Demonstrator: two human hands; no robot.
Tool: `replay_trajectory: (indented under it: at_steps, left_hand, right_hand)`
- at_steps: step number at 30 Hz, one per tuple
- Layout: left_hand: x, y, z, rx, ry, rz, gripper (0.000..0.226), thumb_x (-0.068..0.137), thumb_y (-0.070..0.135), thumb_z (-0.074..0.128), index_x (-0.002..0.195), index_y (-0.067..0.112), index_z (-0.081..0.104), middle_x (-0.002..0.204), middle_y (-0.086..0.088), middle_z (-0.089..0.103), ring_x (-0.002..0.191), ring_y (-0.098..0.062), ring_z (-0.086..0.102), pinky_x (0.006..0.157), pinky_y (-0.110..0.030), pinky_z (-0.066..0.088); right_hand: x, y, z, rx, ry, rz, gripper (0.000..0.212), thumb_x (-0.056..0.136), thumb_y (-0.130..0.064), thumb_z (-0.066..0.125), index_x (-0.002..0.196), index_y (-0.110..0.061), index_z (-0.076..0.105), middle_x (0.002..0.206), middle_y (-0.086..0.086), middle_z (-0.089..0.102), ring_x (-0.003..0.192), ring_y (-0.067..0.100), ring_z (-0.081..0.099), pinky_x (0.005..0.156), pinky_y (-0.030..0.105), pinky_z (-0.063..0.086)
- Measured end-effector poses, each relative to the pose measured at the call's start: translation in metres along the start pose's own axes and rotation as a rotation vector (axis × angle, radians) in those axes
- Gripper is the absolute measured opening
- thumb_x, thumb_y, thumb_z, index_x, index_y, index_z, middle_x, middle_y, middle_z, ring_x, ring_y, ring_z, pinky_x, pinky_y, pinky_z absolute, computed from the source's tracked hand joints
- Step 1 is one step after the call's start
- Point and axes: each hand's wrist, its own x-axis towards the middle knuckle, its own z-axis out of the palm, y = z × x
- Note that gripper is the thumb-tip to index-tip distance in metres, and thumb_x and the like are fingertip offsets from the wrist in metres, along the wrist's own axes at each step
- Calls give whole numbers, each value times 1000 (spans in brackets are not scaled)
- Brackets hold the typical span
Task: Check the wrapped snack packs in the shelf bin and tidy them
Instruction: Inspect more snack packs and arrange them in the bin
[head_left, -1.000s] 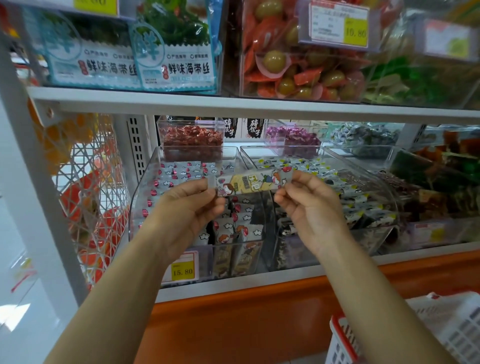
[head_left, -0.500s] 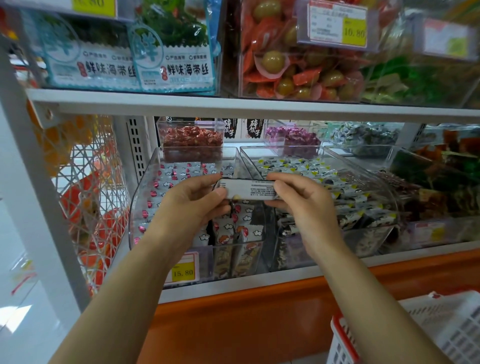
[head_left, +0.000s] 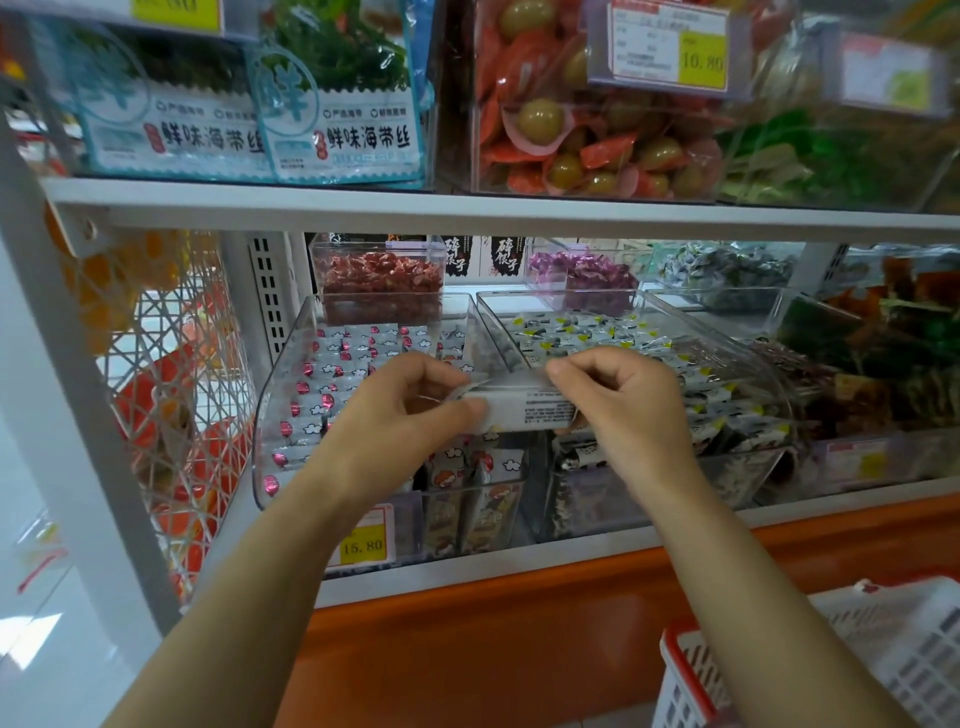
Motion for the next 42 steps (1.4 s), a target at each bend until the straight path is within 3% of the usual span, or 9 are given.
replay_trajectory:
  at_steps: [4, 6, 9, 15, 17, 21, 25, 32, 42]
  left_hand:
    - [0, 1, 1, 111, 43, 24, 20, 79, 26, 69, 86, 9, 61, 88, -16, 65, 81, -29, 64, 74, -43, 57]
    - [0, 2, -2, 66, 7, -3, 23, 78, 23, 70, 81, 2, 61, 81, -15, 65, 72, -25, 66, 62, -34, 58]
    - [-2, 4, -6, -33, -32, -57, 23, 81, 19, 66, 66, 3, 58, 57, -3, 61, 52, -9, 63, 46, -14, 47]
    - [-2, 3, -10, -39, -59, -48, 24, 86, 13, 61, 65, 2, 60, 41, 11, 55, 39, 0, 54, 43, -9, 43]
    - [-2, 2, -10, -60, -48, -55, 23, 85, 17, 61, 66, 3, 61, 48, 7, 61, 43, -4, 59, 44, -10, 45]
    - [1, -1, -10, -101, -41, -81, 32, 70, 36, 63, 80, 6, 65, 80, -7, 70, 71, -17, 70, 58, -19, 55]
    - [0, -2, -6, 3, -83, -39, 26, 76, 19, 70, 100, 18, 61, 102, -6, 62, 82, -15, 68, 66, -20, 56]
    - [0, -2, -12, -8, -20, 16, 25, 84, 7, 63, 103, 23, 61, 106, -3, 65, 84, -7, 66, 63, -8, 48]
    - [0, -3, -11, 7, -45, 16, 24, 88, 9, 58, 108, 21, 62, 99, -1, 68, 80, -4, 68, 64, -9, 50]
  right_hand:
    - [0, 0, -2, -32, -78, -45, 17, 86, -15, 65, 72, -21, 70, 64, -8, 66, 55, 0, 59, 49, 12, 44]
    - [0, 0, -4, 1, -103, -47, 20, 86, -14, 65, 70, -25, 70, 62, -9, 67, 56, 0, 59, 50, 11, 44]
    - [0, 0, -7, 60, -143, -36, 24, 85, -13, 65, 68, -29, 69, 62, -12, 68, 56, -2, 60, 49, 13, 46]
    - [-1, -1, -6, 78, -183, -35, 30, 84, -11, 65, 65, -34, 69, 64, -16, 68, 58, -4, 61, 49, 8, 45]
    - [-1, -1, -5, 101, -182, -24, 29, 85, -10, 65, 66, -32, 69, 63, -15, 68, 57, -5, 60, 47, 9, 45]
    - [-2, 1, -1, 104, -102, 0, 23, 87, -11, 63, 68, -24, 70, 61, -9, 68, 55, 0, 62, 46, 14, 48]
    - [-4, 2, 5, 104, -69, 11, 18, 87, -12, 63, 71, -15, 71, 60, -4, 67, 55, 6, 64, 46, 19, 52]
    - [4, 3, -10, 216, -364, 151, 25, 87, -5, 60, 72, -22, 72, 71, -6, 72, 69, 13, 70, 52, 24, 57]
    - [6, 10, -9, 400, -387, 299, 21, 84, -8, 60, 71, -15, 74, 75, 5, 74, 69, 19, 72, 51, 22, 56]
